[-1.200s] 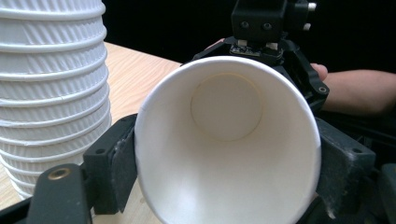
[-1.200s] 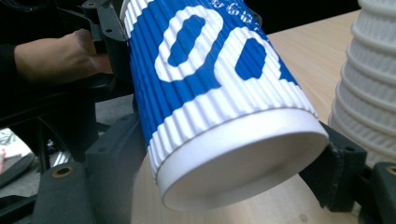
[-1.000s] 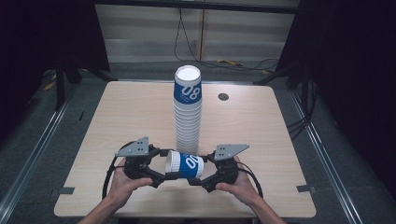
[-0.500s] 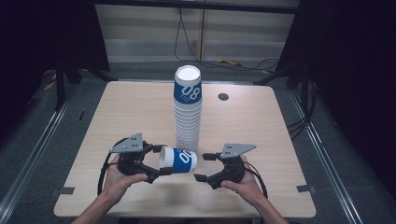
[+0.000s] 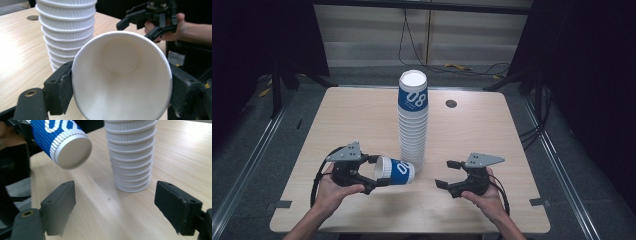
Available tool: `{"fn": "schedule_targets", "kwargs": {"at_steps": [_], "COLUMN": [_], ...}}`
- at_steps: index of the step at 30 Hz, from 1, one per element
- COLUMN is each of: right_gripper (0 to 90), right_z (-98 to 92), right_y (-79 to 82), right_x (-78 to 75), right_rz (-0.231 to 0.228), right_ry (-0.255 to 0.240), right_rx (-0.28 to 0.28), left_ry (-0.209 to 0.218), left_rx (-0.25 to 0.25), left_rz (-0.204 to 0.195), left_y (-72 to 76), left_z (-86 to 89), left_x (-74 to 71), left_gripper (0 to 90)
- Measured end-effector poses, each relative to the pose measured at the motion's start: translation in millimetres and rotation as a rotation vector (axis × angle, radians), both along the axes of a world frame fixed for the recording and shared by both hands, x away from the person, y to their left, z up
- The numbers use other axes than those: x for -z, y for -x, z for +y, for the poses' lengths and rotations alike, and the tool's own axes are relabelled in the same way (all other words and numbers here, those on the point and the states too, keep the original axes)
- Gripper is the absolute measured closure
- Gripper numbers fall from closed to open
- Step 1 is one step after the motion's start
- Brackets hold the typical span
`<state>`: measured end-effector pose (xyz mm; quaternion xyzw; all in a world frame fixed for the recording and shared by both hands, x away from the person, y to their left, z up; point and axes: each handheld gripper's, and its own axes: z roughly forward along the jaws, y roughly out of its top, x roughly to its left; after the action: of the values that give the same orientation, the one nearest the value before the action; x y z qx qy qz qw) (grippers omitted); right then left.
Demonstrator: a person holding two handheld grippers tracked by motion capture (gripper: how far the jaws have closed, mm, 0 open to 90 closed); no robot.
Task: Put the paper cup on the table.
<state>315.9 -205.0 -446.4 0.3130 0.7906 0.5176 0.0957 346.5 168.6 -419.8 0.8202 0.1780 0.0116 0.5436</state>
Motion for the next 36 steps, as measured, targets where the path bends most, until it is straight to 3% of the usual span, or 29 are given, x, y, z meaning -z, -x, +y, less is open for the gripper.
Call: {"fn": "schedule_targets", "kwargs": {"at_steps": [4,7,11,17,20,22,25,26,27,34,36], "right_gripper": [17.2,17.4,17.3,15.8,15.7,16.2,16.7,16.7,16.7,15.7,14.5], "right_z": [-4.1,-7.1,-9.5,-12.9,-14.4,-14.7,-15.6,-15.6,-15.3,-15.7,-16.1], "right_y": [0.6,1.8,2.8,-1.5,-2.5,-3.2,-5.0,-5.0,-5.5,-4.7,-4.8], "right_x": [-1.5,-2.6,-4.2,-3.9,-3.6,-3.3,-1.5,-1.5,-1.0,-2.1,-2.6], "right_rz": [-0.006,-0.009,-0.019,-0.028,-0.026,-0.022,0.012,0.012,0.017,0.015,0.007], "right_ry": [0.011,0.013,-0.007,-0.009,-0.004,0.001,0.004,0.004,0.002,-0.005,-0.007], "right_rx": [0.051,0.083,0.072,0.104,0.123,0.128,0.127,0.127,0.125,0.129,0.132], "left_ry": [-0.028,-0.011,-0.004,-0.045,-0.101,-0.112,-0.168,-0.168,-0.188,-0.275,-0.303], "left_rx": [-0.013,-0.032,-0.041,-0.080,-0.105,-0.112,-0.130,-0.130,-0.137,-0.168,-0.176], "left_rz": [-0.002,-0.010,-0.011,-0.017,-0.039,-0.039,-0.035,-0.035,-0.016,-0.027,-0.004], "left_y": [0.2,1.9,0.9,-4.2,-9.0,-10.4,-18.2,-18.2,-22.7,-31.6,-35.2], "left_z": [2.9,11.7,18.7,35.1,42.4,43.0,44.7,44.7,44.1,39.1,37.6], "left_x": [0.3,-2.7,-9.8,-19.7,-21.1,-21.0,-20.3,-20.3,-18.5,-14.9,-13.8], "left_gripper": [19.7,19.6,19.7,19.8,19.8,19.8,19.6,19.6,19.6,19.0,19.0]}}
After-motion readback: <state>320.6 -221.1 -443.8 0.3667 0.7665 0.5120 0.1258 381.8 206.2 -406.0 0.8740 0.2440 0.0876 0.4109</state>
